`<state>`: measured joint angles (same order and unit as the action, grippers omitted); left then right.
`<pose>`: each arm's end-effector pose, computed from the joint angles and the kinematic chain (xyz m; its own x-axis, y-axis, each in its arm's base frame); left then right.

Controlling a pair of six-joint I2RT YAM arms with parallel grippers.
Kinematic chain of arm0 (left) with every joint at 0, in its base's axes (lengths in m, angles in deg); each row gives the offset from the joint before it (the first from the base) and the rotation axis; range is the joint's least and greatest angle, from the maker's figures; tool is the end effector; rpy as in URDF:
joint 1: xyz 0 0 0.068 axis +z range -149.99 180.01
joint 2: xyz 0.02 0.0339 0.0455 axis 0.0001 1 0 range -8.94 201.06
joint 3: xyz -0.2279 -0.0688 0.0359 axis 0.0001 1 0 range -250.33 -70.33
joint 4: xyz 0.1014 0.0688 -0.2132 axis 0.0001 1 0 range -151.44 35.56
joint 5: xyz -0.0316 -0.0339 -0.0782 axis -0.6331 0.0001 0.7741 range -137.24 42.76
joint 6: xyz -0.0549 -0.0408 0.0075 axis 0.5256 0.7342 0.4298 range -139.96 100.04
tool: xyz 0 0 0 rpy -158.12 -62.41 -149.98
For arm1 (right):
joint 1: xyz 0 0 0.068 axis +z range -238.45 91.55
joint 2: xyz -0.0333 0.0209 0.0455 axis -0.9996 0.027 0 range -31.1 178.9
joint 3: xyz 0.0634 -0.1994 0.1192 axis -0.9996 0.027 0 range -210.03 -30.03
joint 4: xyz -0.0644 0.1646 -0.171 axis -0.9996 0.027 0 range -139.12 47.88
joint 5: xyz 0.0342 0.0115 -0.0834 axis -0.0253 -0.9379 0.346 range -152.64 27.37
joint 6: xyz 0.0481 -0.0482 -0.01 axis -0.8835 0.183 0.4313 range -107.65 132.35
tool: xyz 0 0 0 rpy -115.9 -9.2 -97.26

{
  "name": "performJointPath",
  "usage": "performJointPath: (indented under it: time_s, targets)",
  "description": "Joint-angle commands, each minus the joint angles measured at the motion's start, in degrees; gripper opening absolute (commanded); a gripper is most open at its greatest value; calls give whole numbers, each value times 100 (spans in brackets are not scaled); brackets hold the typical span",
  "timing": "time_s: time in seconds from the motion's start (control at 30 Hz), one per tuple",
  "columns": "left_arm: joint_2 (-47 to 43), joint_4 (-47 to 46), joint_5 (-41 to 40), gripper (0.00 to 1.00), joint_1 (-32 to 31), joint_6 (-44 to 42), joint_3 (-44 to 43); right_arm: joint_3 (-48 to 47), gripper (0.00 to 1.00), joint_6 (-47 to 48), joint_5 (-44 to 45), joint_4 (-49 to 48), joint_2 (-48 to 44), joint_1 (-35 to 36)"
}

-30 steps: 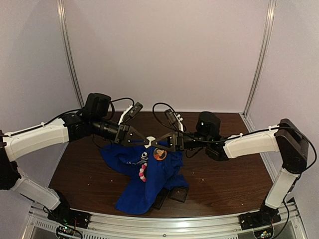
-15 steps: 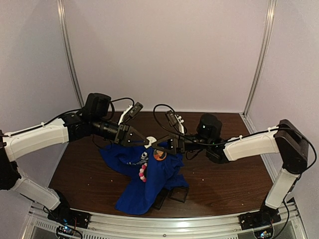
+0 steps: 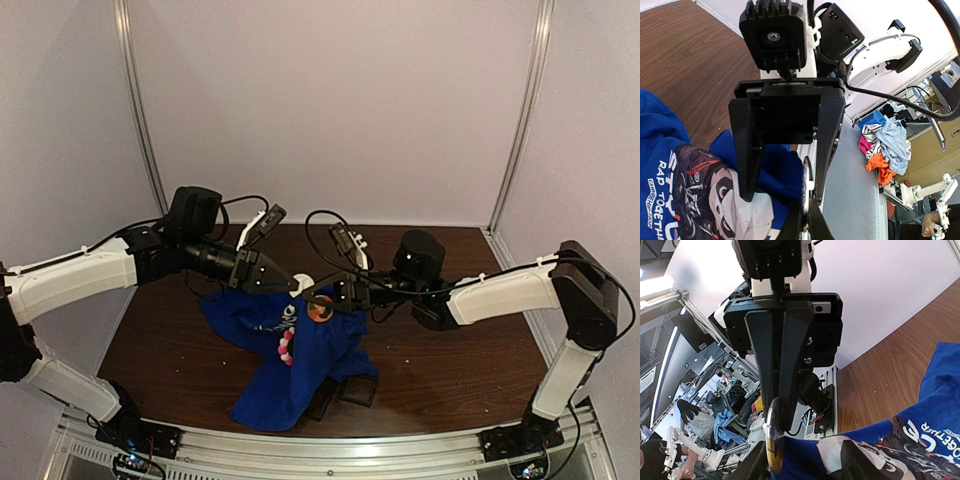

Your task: Remove the brooch from the garment

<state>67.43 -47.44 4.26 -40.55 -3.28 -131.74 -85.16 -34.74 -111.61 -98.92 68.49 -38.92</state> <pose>0.1972 -0.2260 0.2840 -0.6180 0.2937 -0.7292 0.7804 0.1171 -0.6143 0.2104 0.3113 0.2342 -0.6815 -0.0583 -0.7295 -0.7163 -0.1508 0.6813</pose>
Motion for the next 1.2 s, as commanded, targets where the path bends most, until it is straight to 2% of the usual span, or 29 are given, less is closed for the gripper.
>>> performJointPath:
  time_s: [0.0,0.33,0.57,0.7,0.93,1.17]
  targets:
    - [-168,-205,149,0,-30,-50,-214,-68,45,-244,-70,-396,118,30]
    - [-180,-178,178,0,-31,-85,-214,-130,25,-437,100,-362,333,32]
    - [-199,-170,232,0,-31,-130,-214,-260,9,-455,493,343,471,8]
    - [-228,-169,239,0,-31,-152,-205,-194,1,-763,608,325,628,-85]
    - [-246,-169,397,0,-31,-195,-196,-147,0,-1346,482,39,943,-214]
    - [-272,-86,519,0,-69,-322,-212,-441,0,-1441,469,703,1198,-273]
